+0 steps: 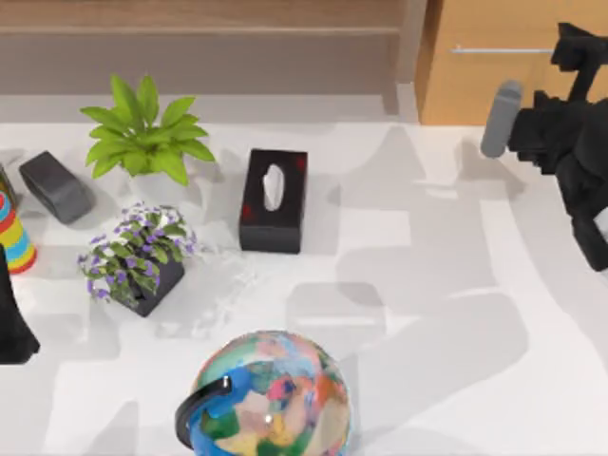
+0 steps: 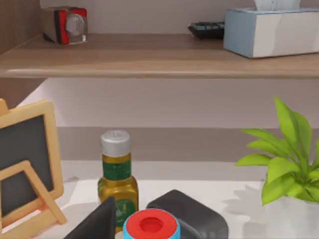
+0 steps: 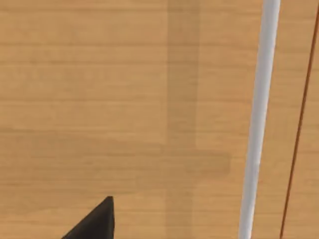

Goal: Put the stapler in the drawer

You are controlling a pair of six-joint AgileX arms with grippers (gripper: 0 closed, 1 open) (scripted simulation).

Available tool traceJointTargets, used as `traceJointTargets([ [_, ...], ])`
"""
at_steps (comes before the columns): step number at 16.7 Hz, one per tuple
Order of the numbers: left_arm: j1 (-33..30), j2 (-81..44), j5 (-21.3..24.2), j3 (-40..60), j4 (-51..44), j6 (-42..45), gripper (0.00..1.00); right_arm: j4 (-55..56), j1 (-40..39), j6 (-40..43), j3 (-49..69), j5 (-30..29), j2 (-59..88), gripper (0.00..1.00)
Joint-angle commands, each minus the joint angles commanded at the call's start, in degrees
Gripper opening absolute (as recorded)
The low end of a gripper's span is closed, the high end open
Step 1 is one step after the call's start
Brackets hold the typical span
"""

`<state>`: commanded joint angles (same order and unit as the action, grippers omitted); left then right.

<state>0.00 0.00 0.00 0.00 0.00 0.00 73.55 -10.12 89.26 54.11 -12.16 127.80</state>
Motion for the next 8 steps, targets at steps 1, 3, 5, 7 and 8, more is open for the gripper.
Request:
traceJointTargets([
  [1,0.00,0.00,0.00,0.00,0.00,0.00,1.00,0.00,0.00,0.00,0.00,0.00,0.00,1.00],
  [3,0.00,0.00,0.00,0.00,0.00,0.00,1.00,-0.14,0.31,-0.09,-0.26,0.08,-0.11,1.00],
  [5,0.00,0.00,0.00,0.00,0.00,0.00,1.00,-0.49,0.29,-0.04,0.62,0.22,0.20,1.00],
  [7,0.00,0.00,0.00,0.00,0.00,0.00,1.00,-1.60,0.41,0.01,2.81,0.41,1.19,1.00],
  [8,0.00,0.00,0.00,0.00,0.00,0.00,1.00,-2.27,0.51,0.02,4.06,0.50,1.78,1.00],
])
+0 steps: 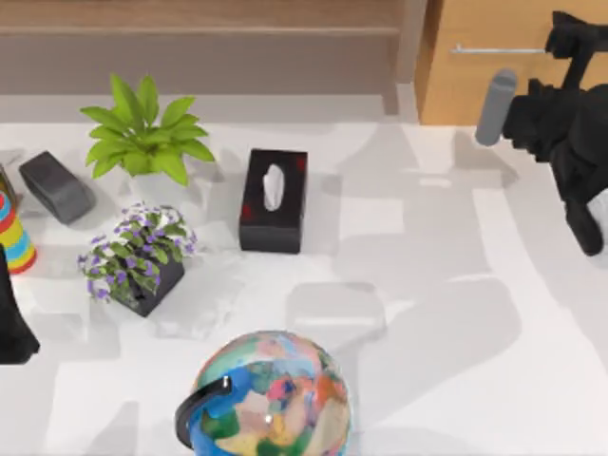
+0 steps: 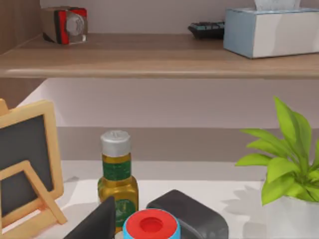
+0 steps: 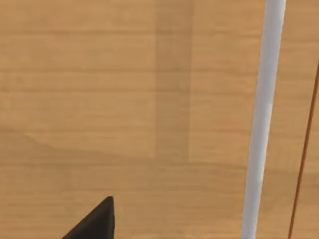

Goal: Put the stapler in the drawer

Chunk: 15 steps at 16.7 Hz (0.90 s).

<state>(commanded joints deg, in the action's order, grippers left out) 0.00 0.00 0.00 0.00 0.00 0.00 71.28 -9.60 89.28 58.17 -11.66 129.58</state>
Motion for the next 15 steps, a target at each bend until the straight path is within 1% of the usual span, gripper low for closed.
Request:
traceJointTargets([
  [3,0.00,0.00,0.00,0.00,0.00,0.00,1.00,-1.40,0.21,0.01,2.58,0.19,1.18,1.00],
  [6,0.00,0.00,0.00,0.00,0.00,0.00,1.00,-1.43,0.21,0.01,2.63,0.19,1.20,1.00],
  [15,0.00,0.00,0.00,0.00,0.00,0.00,1.00,-1.43,0.21,0.01,2.63,0.19,1.20,0.32],
])
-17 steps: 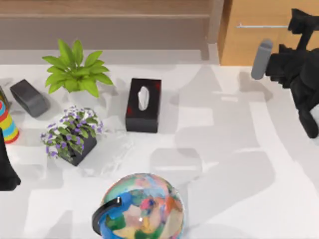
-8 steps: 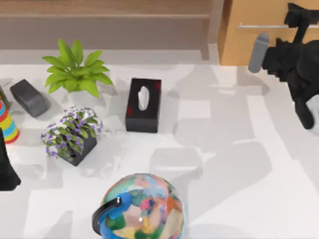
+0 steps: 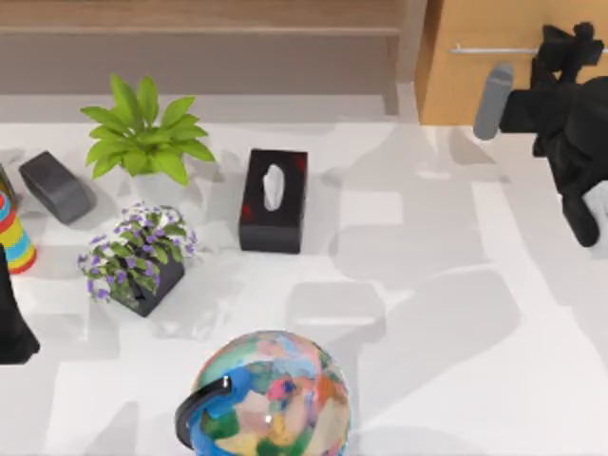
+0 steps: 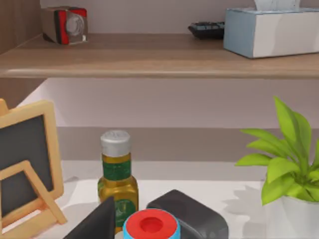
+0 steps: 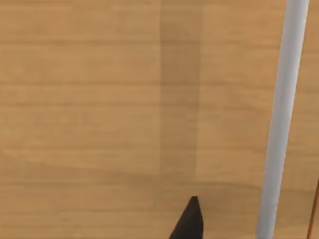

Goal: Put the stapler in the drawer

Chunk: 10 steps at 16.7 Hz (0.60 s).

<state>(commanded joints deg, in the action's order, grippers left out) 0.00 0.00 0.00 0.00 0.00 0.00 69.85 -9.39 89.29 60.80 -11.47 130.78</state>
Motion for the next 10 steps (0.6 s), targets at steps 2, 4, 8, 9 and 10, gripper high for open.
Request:
traceJointTargets([
  [2,0.00,0.00,0.00,0.00,0.00,0.00,1.00,0.00,0.00,0.00,0.00,0.00,0.00,0.17],
  [4,0.00,0.00,0.00,0.00,0.00,0.00,1.00,0.00,0.00,0.00,0.00,0.00,0.00,0.02],
  [8,0.00,0.00,0.00,0.00,0.00,0.00,1.00,0.00,0.00,0.00,0.00,0.00,0.00,0.00],
  [9,0.00,0.00,0.00,0.00,0.00,0.00,1.00,0.00,0.00,0.00,0.00,0.00,0.00,0.00],
  [10,0.00,0.00,0.00,0.00,0.00,0.00,1.00,0.00,0.00,0.00,0.00,0.00,0.00,0.00],
])
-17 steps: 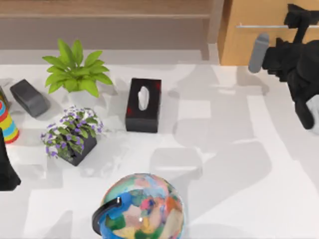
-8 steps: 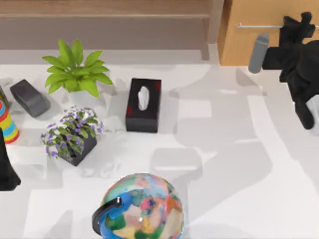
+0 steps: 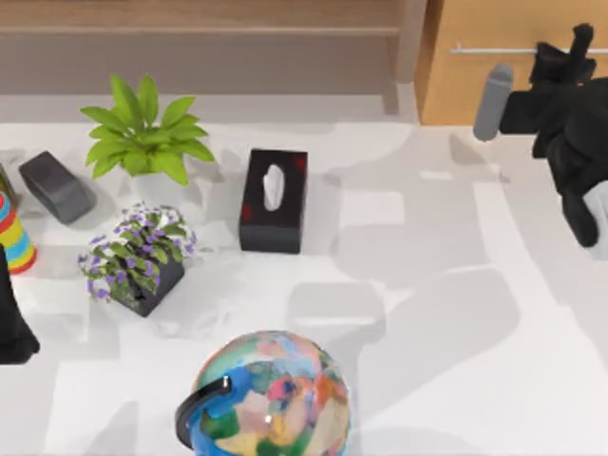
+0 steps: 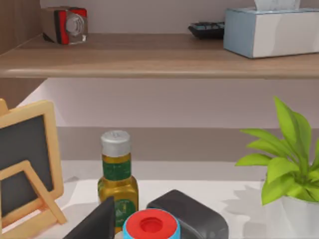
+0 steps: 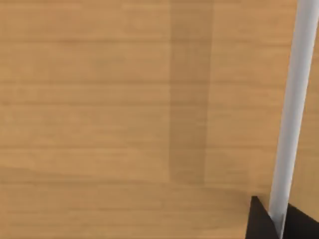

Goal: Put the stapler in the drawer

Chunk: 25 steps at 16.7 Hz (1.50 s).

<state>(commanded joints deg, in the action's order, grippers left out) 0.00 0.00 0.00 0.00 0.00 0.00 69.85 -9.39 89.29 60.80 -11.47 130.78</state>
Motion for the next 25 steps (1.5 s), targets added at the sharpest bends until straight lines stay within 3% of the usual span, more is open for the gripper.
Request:
traceJointTargets([
  [6,0.00,0.00,0.00,0.00,0.00,0.00,1.00,1.67,-0.41,-0.26,-2.21,-0.65,-1.54,0.00],
  [12,0.00,0.00,0.00,0.00,0.00,0.00,1.00,8.08,-2.04,-0.30,-15.35,-1.49,-6.15,0.00],
  [19,0.00,0.00,0.00,0.00,0.00,0.00,1.00,9.83,-2.34,-0.29,-17.15,-2.23,-7.53,0.00],
  [25,0.00,0.00,0.00,0.00,0.00,0.00,1.00,16.44,-4.17,-0.36,-29.44,-4.00,-11.37,0.00],
])
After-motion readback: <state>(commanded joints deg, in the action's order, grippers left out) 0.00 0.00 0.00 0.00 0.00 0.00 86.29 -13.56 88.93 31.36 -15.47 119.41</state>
